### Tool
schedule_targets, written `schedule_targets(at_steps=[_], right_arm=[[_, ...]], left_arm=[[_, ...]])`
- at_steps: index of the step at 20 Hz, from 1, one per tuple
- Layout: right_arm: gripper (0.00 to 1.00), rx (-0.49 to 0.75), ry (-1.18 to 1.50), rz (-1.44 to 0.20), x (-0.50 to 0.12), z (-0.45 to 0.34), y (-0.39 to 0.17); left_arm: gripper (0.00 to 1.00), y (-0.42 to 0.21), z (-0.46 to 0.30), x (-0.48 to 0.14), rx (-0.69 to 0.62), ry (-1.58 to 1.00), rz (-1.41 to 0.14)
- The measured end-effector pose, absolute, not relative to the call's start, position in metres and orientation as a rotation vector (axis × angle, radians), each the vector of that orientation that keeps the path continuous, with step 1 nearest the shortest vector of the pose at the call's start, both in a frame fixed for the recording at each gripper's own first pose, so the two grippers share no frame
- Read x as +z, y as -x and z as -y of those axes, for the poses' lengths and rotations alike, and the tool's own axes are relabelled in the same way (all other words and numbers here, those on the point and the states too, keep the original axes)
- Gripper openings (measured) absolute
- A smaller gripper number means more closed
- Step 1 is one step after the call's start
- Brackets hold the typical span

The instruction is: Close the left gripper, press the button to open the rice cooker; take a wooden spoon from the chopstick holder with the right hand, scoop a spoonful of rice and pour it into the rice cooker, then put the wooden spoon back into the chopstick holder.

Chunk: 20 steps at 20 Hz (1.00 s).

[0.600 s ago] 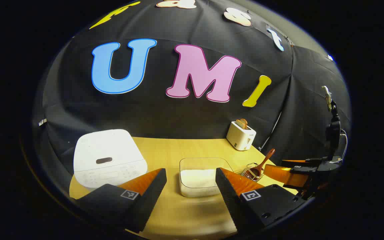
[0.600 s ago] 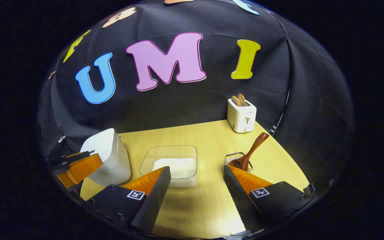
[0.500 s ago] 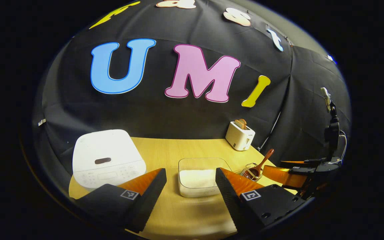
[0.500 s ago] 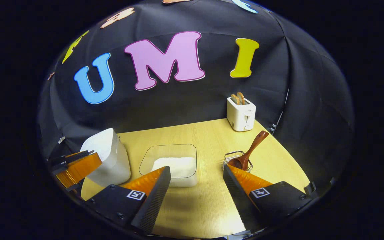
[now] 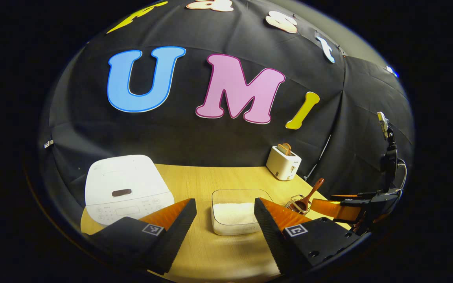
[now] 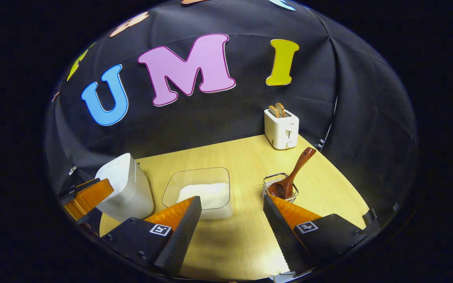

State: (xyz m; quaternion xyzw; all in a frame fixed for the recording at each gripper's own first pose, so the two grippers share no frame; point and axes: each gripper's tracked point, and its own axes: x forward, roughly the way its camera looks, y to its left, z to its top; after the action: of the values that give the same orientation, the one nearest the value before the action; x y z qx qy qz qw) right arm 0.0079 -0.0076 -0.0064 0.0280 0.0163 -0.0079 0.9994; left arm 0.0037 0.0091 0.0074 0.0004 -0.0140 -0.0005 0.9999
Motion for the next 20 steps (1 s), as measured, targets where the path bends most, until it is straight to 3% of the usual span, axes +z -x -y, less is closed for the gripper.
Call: schedule_targets(at_steps=[10, 12, 13, 15, 16, 17, 19, 20], right_arm=[[0.99, -0.007, -0.069, -0.055, -0.011, 0.005, -0.015], [0.99, -0.004, -0.072, -0.061, -0.012, 0.003, -0.015], [0.99, -0.004, -0.072, -0.062, -0.013, 0.003, -0.015], [0.99, -0.007, -0.07, -0.063, -0.013, 0.003, -0.014], [0.99, -0.009, -0.07, -0.064, -0.014, 0.003, -0.014], [0.99, -0.011, -0.07, -0.066, -0.015, 0.002, -0.013], [0.99, -0.016, -0.071, -0.074, -0.019, 0.001, -0.011], [0.99, -0.019, -0.072, -0.079, -0.02, 0.001, -0.01]], left_arm=[[0.92, -0.004, -0.054, 0.03, 0.085, -0.031, 0.079], [0.81, -0.003, -0.067, 0.037, 0.111, -0.033, 0.093], [0.67, -0.002, -0.074, 0.04, 0.126, -0.033, 0.093], [0.51, -0.001, -0.089, 0.044, 0.141, -0.032, 0.099], [0.53, -0.001, -0.098, 0.048, 0.153, -0.037, 0.108], [0.36, 0.0, -0.111, 0.054, 0.19, -0.051, 0.125], [0.13, 0.0, -0.14, 0.061, 0.267, -0.079, 0.15], [0.07, -0.001, -0.148, 0.058, 0.27, -0.074, 0.139]])
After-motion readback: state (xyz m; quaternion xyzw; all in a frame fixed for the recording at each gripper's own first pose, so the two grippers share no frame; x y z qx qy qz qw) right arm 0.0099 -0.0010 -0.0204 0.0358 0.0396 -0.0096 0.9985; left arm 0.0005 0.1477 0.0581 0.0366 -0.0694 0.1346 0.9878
